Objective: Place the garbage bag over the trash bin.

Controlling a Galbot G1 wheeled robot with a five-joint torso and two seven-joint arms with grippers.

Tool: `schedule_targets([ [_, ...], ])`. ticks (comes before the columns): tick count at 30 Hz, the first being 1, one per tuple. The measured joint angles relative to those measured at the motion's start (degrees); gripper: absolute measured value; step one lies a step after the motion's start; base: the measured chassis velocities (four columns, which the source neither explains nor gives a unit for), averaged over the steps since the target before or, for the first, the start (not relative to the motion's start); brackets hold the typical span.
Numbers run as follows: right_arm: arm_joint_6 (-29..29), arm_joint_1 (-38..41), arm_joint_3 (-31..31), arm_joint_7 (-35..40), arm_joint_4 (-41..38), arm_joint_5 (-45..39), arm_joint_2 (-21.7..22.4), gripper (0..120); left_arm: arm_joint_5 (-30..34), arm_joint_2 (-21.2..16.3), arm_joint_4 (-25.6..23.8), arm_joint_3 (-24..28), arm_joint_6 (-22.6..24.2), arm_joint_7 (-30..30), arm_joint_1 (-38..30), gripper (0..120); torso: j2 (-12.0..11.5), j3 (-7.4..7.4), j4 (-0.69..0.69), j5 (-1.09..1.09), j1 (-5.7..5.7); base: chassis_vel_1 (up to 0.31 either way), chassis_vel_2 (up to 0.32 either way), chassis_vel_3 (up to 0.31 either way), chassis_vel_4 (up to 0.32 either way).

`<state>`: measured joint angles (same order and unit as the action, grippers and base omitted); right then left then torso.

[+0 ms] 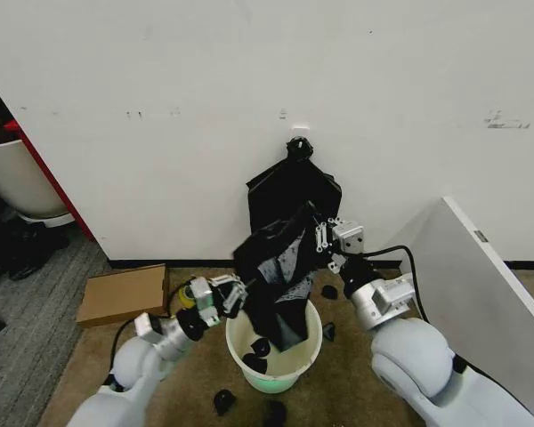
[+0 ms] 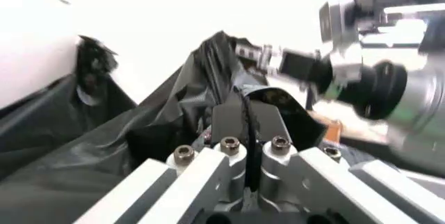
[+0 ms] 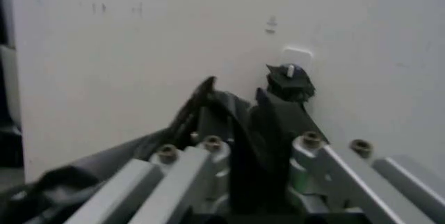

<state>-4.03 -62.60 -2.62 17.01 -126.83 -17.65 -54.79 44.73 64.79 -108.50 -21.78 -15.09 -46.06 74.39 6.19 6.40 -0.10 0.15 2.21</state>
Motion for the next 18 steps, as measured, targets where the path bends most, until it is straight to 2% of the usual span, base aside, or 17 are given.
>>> schedule_targets([
  [1,1.1,-0.1,0.0,-0.3,0.3,0.0,-0.1,18,0.3,0.1,-0.1,0.0,0.0,0.4,0.2,0,0.0,0.0,0.0,0.0,0.0,0.0,0.0,0.0,0.0],
  [4,5.4,-1.5,-0.3,-0.5,0.0,-0.6,-0.3,33,0.9,1.6,-0.3,0.1,0.0,3.2,0.8,0,0.0,0.0,0.0,-0.01,0.0,0.0,0.0,0.0,0.0],
  [5,5.4,-1.5,-0.3,-0.5,0.0,-0.6,-0.3,33,0.9,1.6,-0.3,0.1,0.0,3.2,0.8,0,0.0,0.0,0.0,-0.01,0.0,0.0,0.0,0.0,0.0],
  [6,5.6,-2.2,-0.4,2.2,-1.3,-0.9,-0.5,38,0.9,2.8,-0.2,0.3,-0.1,4.4,0.8,0,0.0,0.0,-0.01,-0.01,0.0,0.0,0.0,0.0,0.0],
  [8,2.9,-3.1,-0.4,8.6,-3.7,-1.5,-0.9,46,1.0,4.5,0.3,0.4,-0.1,5.9,0.7,0,0.0,0.0,-0.01,-0.01,0.0,0.0,0.0,0.0,0.0],
  [12,-5.0,-4.7,-0.1,20.3,-10.1,-11.4,-1.4,63,3.3,6.9,1.1,0.5,0.3,7.5,0.5,0,0.0,0.0,-0.02,-0.01,-0.01,0.0,0.0,0.0,0.0],
  [13,-5.0,-4.7,-0.1,20.3,-10.1,-11.4,-1.4,63,3.3,6.9,1.1,0.5,0.3,7.5,0.5,0,0.0,0.0,-0.02,-0.01,-0.01,0.0,0.0,0.0,0.0],
  [16,-7.4,-4.5,-1.1,23.7,-11.2,-14.8,-1.4,73,4.3,7.3,1.7,0.5,1.0,7.7,0.5,0,0.0,0.0,-0.02,-0.01,-0.01,0.0,0.0,0.0,0.0],
  [18,-7.7,-3.3,-2.7,24.6,-9.8,-15.4,-1.1,85,4.6,7.1,2.4,0.5,1.2,7.6,0.5,0,0.0,0.0,-0.01,0.0,0.0,0.0,0.0,0.0,0.0],
])
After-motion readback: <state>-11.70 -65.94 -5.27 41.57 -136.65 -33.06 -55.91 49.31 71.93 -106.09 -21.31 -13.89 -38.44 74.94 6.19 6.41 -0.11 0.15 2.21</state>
